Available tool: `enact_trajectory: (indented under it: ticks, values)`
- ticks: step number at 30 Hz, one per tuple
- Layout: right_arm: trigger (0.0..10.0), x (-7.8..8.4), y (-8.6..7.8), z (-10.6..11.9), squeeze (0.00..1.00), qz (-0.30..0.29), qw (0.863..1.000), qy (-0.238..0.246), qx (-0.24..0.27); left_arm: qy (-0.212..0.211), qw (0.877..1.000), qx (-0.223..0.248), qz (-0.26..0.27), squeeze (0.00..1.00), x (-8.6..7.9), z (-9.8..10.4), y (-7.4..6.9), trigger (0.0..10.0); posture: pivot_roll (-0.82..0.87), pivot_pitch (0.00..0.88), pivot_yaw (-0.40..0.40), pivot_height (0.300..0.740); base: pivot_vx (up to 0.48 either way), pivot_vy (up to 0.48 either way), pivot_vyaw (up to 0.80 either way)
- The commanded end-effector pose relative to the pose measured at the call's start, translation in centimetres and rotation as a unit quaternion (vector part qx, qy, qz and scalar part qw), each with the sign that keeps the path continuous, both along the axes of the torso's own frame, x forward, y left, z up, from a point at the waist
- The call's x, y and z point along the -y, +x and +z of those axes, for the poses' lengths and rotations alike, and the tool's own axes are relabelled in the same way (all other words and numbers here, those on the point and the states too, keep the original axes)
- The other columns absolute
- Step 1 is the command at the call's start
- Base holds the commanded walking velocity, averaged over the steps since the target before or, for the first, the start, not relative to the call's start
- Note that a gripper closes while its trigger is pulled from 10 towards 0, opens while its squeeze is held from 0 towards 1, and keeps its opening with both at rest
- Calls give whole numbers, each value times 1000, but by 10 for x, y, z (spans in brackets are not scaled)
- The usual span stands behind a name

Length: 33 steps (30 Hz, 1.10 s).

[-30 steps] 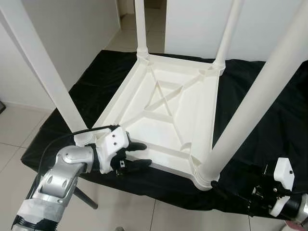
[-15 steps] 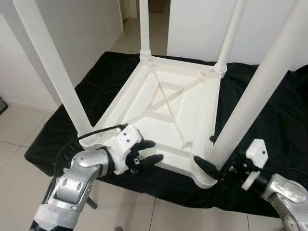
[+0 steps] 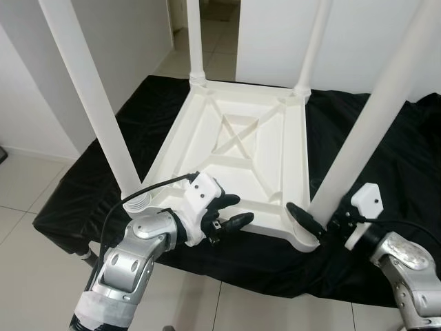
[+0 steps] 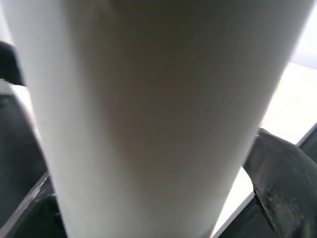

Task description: Building children table

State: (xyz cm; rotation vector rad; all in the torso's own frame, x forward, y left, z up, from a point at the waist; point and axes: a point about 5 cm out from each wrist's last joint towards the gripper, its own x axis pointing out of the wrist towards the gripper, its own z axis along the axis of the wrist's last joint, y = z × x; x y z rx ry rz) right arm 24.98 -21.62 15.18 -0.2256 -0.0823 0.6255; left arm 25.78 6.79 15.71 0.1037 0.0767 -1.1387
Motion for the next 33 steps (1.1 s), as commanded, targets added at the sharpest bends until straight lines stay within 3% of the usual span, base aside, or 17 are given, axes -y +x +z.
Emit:
enact_trajectory:
  ticks: [1,12,17,26,31,33]
  values:
    - [10000,1,9,0,0,-24,1000,-1,15,9,999,8,32,0,1,-2,6,10000,-77,0,22,740,0,0,0]
    - [10000,3,27,1,0,-80,995,53,43,-2,999,22,44,0,15,1,17,10000,-83,0,24,740,0,0,0]
    - [10000,3,27,2,0,-79,994,59,45,-2,999,25,40,0,18,1,15,10000,-82,0,21,740,0,0,0]
    - [10000,-15,22,-7,0,-61,994,80,31,21,998,45,41,0,15,-3,13,10000,-78,0,18,740,0,0,0]
    - [10000,-12,21,-12,0,-65,994,91,19,-16,998,14,53,0,17,-3,9,10000,-82,0,18,740,0,0,0]
    - [10000,-11,21,-12,0,-62,994,92,16,-12,998,10,57,0,17,-5,9,10000,-82,0,18,740,0,0,0]
